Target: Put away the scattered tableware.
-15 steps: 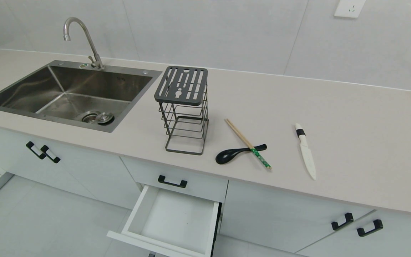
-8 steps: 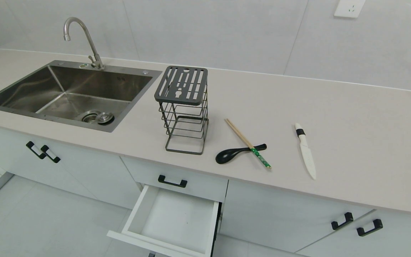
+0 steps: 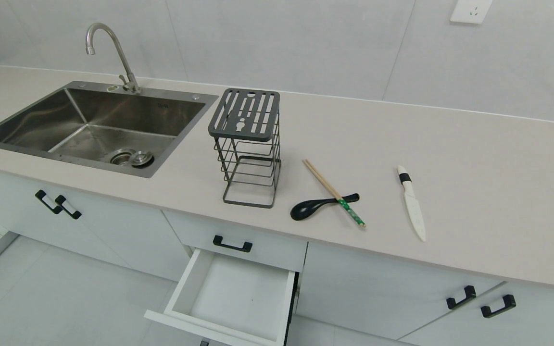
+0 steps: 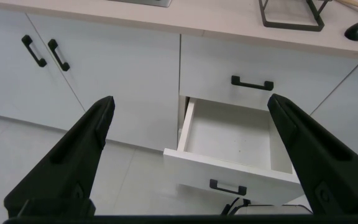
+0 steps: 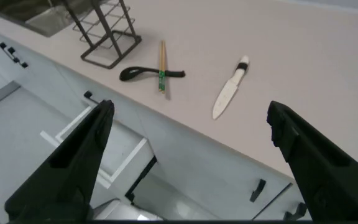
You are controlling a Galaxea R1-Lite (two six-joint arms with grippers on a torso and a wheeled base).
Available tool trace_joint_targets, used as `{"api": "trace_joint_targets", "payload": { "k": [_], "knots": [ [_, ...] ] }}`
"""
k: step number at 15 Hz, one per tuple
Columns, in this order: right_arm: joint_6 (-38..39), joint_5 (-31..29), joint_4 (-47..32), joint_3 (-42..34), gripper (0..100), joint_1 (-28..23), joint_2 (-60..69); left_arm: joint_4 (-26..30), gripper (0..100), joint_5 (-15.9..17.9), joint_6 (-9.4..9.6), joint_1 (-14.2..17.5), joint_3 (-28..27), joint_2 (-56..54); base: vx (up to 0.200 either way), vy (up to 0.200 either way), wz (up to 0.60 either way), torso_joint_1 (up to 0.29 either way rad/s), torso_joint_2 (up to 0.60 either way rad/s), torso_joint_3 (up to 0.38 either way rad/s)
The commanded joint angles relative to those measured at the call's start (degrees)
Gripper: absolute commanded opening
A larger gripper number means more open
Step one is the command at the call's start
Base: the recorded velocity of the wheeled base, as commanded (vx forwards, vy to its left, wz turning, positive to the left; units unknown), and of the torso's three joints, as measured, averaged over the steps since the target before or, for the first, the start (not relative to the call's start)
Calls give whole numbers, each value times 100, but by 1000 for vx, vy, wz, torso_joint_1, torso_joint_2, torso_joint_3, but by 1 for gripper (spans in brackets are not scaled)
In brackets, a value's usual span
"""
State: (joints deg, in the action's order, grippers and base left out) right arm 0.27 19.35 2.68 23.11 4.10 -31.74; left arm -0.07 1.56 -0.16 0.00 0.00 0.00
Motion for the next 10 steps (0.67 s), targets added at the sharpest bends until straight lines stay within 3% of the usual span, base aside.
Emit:
{"api": "trace_joint_targets", "payload": {
  "k": [1,8,10],
  "knots": [
    [-123,-10,4,519,100,232,-1519,-1,100,2,-2,0,0,9,0,0,0,0,0,0],
    [-1706,-98,479,668,100,373,-3435,-1,100,2,-2,0,0,9,0,0,0,0,0,0],
    [-1714,-520,453,835,100,882,-3672,-1,100,2,-2,0,0,9,0,0,0,0,0,0]
  ]
}}
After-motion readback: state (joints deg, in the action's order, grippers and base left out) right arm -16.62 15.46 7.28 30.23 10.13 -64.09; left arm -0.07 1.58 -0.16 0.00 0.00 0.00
